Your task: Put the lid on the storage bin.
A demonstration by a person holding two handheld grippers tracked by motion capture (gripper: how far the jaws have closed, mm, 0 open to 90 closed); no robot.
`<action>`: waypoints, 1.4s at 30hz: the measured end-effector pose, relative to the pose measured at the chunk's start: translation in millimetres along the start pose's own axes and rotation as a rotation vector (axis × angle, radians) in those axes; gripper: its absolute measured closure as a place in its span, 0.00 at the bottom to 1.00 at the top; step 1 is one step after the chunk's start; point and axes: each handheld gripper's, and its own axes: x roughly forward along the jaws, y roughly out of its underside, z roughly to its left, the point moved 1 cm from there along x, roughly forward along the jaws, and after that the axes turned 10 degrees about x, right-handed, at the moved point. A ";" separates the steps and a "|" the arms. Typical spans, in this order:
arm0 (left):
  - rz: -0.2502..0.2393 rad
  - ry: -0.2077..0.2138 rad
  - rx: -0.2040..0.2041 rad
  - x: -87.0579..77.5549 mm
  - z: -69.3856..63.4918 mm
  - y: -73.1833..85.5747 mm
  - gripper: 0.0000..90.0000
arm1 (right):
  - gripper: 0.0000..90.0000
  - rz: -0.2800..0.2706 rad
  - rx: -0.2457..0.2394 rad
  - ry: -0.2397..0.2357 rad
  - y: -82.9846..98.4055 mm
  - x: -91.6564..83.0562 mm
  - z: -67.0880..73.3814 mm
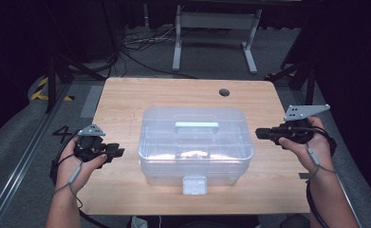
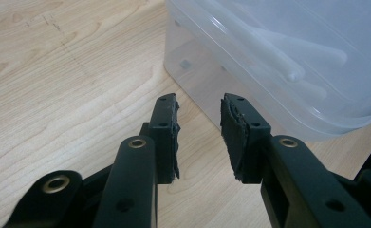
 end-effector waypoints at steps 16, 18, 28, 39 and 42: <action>-0.005 -0.042 -0.011 10.2 8.6 -1.5 0.60 | 0.58 -0.056 0.125 0.163 21.5 11.2 -60.4; -0.008 -0.043 -0.014 11.8 10.7 -1.5 0.58 | 0.55 -0.030 0.120 0.181 26.5 14.8 -67.9; -0.012 -0.077 -0.034 23.8 21.1 1.3 0.47 | 0.41 0.047 0.144 0.223 50.6 31.6 -96.9; 0.013 -0.107 -0.028 40.0 27.0 6.1 0.38 | 0.31 0.094 0.200 0.251 70.5 50.4 -116.8; 0.018 -0.100 -0.034 44.0 27.9 7.0 0.38 | 0.29 0.096 0.201 0.251 75.8 55.0 -121.5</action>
